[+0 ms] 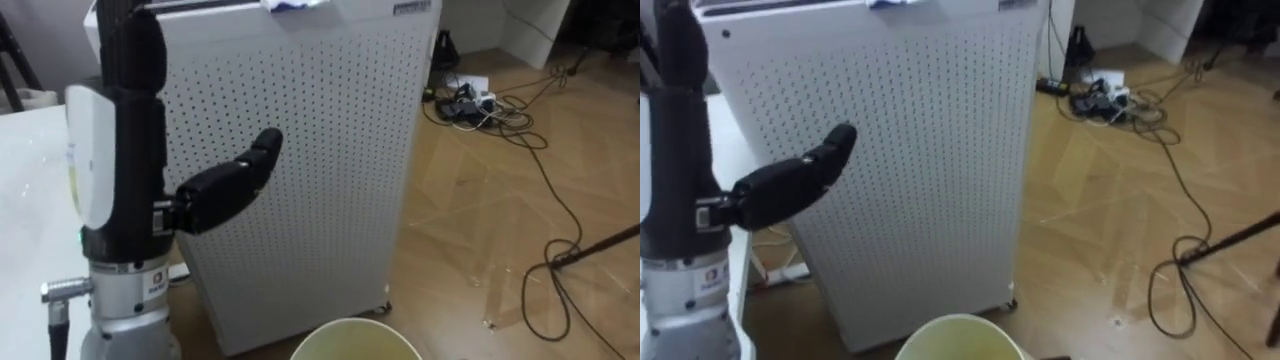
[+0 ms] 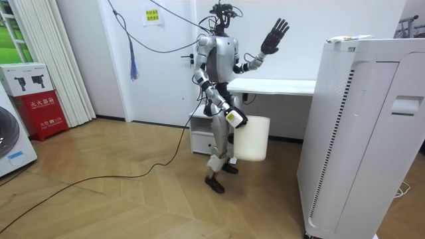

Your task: Pick garbage

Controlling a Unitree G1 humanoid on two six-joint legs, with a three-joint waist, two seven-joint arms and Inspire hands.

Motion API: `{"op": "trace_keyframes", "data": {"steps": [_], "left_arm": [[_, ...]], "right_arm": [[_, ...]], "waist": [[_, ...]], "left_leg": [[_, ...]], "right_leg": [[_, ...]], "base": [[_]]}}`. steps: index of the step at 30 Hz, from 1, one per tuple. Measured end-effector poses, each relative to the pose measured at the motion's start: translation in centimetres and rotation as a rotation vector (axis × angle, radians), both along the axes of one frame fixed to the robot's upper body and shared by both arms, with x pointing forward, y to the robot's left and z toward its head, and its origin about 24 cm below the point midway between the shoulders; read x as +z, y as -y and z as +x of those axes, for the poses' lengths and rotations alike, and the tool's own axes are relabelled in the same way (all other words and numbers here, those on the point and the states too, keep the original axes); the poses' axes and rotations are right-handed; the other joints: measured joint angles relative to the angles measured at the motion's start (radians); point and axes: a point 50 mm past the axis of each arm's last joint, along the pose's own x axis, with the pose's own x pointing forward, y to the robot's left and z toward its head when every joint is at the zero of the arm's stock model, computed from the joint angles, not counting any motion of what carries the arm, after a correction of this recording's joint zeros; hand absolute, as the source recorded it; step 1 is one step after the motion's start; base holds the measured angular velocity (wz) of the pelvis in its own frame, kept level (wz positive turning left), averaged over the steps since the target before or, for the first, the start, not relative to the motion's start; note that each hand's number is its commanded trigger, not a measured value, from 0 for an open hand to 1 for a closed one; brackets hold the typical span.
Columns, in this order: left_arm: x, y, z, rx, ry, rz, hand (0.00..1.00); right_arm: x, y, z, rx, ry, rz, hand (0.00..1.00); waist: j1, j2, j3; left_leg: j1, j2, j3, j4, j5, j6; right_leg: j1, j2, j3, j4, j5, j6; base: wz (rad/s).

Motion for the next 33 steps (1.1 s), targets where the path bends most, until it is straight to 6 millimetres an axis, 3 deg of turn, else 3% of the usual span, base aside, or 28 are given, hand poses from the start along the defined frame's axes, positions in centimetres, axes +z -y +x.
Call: {"op": "trace_keyframes", "data": {"steps": [1,2,8,19,23,24,25,26,27,28,30,31,32,33], "left_arm": [[0.0,0.2,-0.1,-0.007,0.003,0.000,0.00],[0.3,0.2,-0.1,-0.005,0.019,0.004,0.00],[1.1,0.3,-0.5,0.023,0.051,0.051,0.00],[2.0,0.9,-1.3,0.050,0.130,0.140,0.00],[2.0,1.0,-1.2,0.085,0.137,0.188,0.00],[2.0,1.0,-1.1,0.103,0.147,0.221,0.00],[2.3,1.2,-0.9,0.099,0.158,0.237,0.00],[2.6,1.4,-0.8,0.092,0.170,0.240,0.00],[3.4,1.8,-0.6,0.095,0.212,0.265,0.00],[3.6,1.8,-0.6,0.111,0.224,0.283,0.00],[3.3,1.5,-0.2,0.139,0.203,0.305,0.00],[3.2,1.2,0.2,0.158,0.184,0.304,0.00],[2.9,1.2,0.6,0.156,0.157,0.297,0.00],[2.7,1.3,0.8,0.155,0.146,0.301,0.00]], "right_arm": [[-0.1,0.1,-0.4,0.012,-0.010,-0.015,1.00],[-0.1,0.2,-0.3,0.021,-0.011,-0.024,1.00],[0.2,0.5,-0.2,0.073,-0.004,-0.041,1.00],[1.2,-0.2,0.4,0.194,0.033,-0.045,1.00],[1.7,-0.8,0.8,0.240,0.058,-0.063,1.00],[1.7,-1.1,0.8,0.255,0.062,-0.067,1.00],[1.7,-1.6,0.8,0.256,0.065,-0.053,1.00],[1.7,-1.3,0.9,0.252,0.066,-0.059,1.00],[1.8,-0.5,0.9,0.227,0.062,-0.075,1.00],[1.7,-0.3,0.8,0.223,0.050,-0.083,1.00],[1.6,-1.0,0.9,0.251,0.049,-0.084,1.00],[1.8,-1.3,1.1,0.274,0.057,-0.079,1.00],[1.9,-1.4,1.3,0.290,0.063,-0.086,1.00],[1.9,-1.4,1.3,0.298,0.063,-0.092,1.00]], "waist": [[-0.008,0.010,-0.0144],[0.006,0.018,-0.0172],[0.016,0.018,-0.0184],[0.025,0.018,-0.0226],[0.023,0.026,-0.0238],[0.017,0.023,-0.0200],[-0.002,-0.003,-0.0057],[-0.004,0.003,-0.0092],[-0.002,0.017,-0.0126],[0.035,0.026,-0.0140],[0.049,0.030,-0.0127],[0.048,0.041,-0.0076],[0.036,0.060,-0.0112],[0.028,0.069,-0.0123]], "left_leg": [[0.007,0.002,-0.021,-0.022,0.001,-0.009],[0.026,0.008,-0.023,-0.051,0.008,-0.020],[0.101,0.026,-0.039,-0.148,0.023,-0.043],[0.195,0.031,-0.064,-0.230,0.027,-0.050],[0.218,0.029,-0.078,-0.226,0.028,-0.052],[0.210,0.022,-0.070,-0.192,0.027,-0.053],[0.150,0.006,-0.063,-0.115,0.015,-0.068],[0.122,0.005,-0.063,-0.144,0.020,-0.071],[0.083,0.011,-0.046,-0.199,0.074,-0.049],[0.093,0.011,-0.008,-0.217,0.090,-0.042],[0.115,0.009,-0.015,-0.227,0.090,-0.042],[0.128,0.010,-0.088,-0.234,0.090,-0.043],[0.131,0.015,-0.134,-0.236,0.087,-0.050],[0.137,0.015,-0.134,-0.241,0.089,-0.053]], "right_leg": [[0.019,0.013,-0.006,-0.041,0.006,-0.002],[0.043,0.027,-0.009,-0.075,0.019,-0.010],[0.124,0.059,-0.020,-0.182,0.027,-0.017],[0.237,0.082,-0.020,-0.306,0.033,-0.019],[0.260,0.082,0.018,-0.313,0.034,-0.021],[0.288,0.071,0.053,-0.332,0.036,-0.023],[0.315,0.046,0.149,-0.364,0.038,-0.020],[0.311,0.044,0.192,-0.368,0.041,-0.016],[0.281,0.039,0.224,-0.360,0.033,-0.004],[0.263,0.038,0.200,-0.361,0.044,0.013],[0.269,0.041,0.126,-0.377,0.047,0.013],[0.250,0.059,0.101,-0.394,0.063,-0.001],[0.242,0.069,0.086,-0.403,0.105,-0.007],[0.246,0.069,0.073,-0.401,0.112,-0.008]], "base": [[0.26],[0.10],[0.00],[-0.02],[-0.11],[0.29],[0.45],[0.64],[0.12],[-0.09],[-0.54],[-0.66],[-0.46],[-0.14]]}}
